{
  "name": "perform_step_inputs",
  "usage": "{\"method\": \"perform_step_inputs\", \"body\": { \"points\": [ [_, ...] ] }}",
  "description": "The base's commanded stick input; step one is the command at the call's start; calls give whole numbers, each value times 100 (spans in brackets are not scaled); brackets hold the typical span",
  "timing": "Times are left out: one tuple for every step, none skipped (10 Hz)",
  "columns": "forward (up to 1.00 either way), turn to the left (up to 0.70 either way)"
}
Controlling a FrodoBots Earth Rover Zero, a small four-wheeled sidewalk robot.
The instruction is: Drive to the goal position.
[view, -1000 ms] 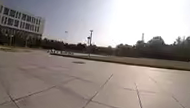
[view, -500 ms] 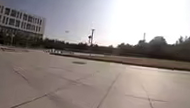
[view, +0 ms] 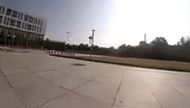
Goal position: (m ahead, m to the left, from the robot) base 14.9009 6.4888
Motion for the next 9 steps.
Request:
{"method": "perform_step_inputs", "body": {
  "points": [
    [70, 1],
    [70, 1],
    [70, 1],
    [70, 1],
    [70, 1],
    [70, 1],
    [70, 1],
    [70, 1],
    [70, 1]
  ]
}}
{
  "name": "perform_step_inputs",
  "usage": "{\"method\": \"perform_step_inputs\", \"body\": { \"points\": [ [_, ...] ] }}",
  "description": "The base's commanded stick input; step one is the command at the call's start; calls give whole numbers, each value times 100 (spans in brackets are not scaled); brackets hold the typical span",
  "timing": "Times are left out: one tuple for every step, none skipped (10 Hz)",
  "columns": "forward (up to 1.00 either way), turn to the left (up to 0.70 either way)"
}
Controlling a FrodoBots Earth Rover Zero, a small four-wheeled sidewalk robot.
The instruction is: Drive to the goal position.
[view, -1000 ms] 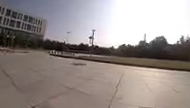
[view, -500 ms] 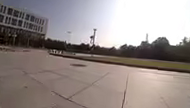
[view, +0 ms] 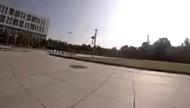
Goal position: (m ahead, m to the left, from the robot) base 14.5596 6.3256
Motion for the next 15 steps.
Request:
{"method": "perform_step_inputs", "body": {
  "points": [
    [70, 1],
    [70, 1],
    [70, 1],
    [70, 1],
    [70, 1],
    [70, 1],
    [70, 1],
    [70, 1],
    [70, 1],
    [70, 1],
    [70, 1],
    [70, 1],
    [70, 1],
    [70, 1],
    [70, 1]
  ]
}}
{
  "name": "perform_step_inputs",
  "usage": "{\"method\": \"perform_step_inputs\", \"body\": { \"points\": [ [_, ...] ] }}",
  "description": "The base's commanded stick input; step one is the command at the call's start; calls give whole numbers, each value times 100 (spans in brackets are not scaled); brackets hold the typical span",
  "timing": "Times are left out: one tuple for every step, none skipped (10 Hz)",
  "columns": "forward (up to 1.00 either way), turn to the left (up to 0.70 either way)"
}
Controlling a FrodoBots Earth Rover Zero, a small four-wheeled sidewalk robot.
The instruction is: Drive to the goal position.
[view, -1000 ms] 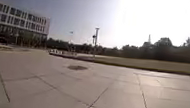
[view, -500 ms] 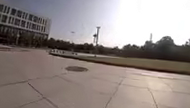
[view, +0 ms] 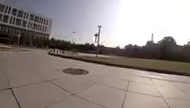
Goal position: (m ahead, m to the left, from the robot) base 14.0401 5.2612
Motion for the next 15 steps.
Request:
{"method": "perform_step_inputs", "body": {
  "points": [
    [70, 1],
    [70, 1],
    [70, 1],
    [70, 1],
    [70, 1],
    [70, 1],
    [70, 1],
    [70, 1],
    [70, 1],
    [70, 1],
    [70, 1],
    [70, 1],
    [70, 1],
    [70, 1],
    [70, 1]
  ]
}}
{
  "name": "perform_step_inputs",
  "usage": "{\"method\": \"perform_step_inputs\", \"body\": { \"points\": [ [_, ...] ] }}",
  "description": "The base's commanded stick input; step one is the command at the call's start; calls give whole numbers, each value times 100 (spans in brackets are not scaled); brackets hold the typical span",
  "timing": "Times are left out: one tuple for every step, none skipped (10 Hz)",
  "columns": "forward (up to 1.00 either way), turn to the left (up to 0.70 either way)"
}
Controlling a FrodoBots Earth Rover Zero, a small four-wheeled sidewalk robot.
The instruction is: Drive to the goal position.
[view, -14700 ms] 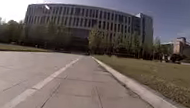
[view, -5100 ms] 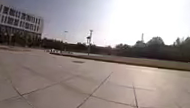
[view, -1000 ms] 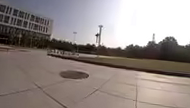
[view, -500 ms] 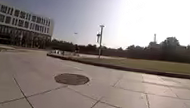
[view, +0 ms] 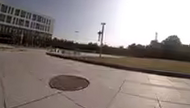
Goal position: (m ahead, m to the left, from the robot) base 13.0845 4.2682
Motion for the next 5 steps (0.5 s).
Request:
{"method": "perform_step_inputs", "body": {
  "points": [
    [70, 1],
    [70, 1],
    [70, 1],
    [70, 1],
    [70, 1]
  ]
}}
